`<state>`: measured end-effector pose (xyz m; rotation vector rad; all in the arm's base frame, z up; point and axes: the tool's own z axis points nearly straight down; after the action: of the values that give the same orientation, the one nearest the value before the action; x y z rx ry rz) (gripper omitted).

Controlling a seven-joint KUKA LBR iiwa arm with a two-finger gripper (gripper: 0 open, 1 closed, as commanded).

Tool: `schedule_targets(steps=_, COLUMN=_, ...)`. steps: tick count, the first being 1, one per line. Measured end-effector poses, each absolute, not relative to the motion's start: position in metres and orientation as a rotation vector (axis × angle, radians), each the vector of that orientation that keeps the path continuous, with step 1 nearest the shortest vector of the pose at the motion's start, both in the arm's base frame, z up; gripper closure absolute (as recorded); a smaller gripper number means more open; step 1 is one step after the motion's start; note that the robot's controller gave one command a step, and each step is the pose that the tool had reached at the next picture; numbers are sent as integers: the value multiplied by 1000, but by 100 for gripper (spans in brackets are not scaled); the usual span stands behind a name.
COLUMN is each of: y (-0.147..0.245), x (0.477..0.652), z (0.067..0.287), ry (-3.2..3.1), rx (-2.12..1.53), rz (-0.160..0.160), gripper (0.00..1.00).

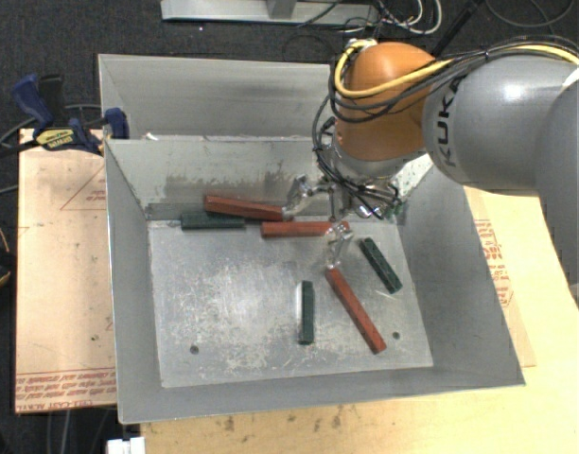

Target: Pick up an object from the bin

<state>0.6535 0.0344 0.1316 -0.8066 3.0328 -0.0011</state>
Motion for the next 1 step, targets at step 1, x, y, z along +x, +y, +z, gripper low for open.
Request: schedule_targets(steps=1, y=23, x=622, z=116, ry=3004, rx=-915, rz=1, gripper=0)
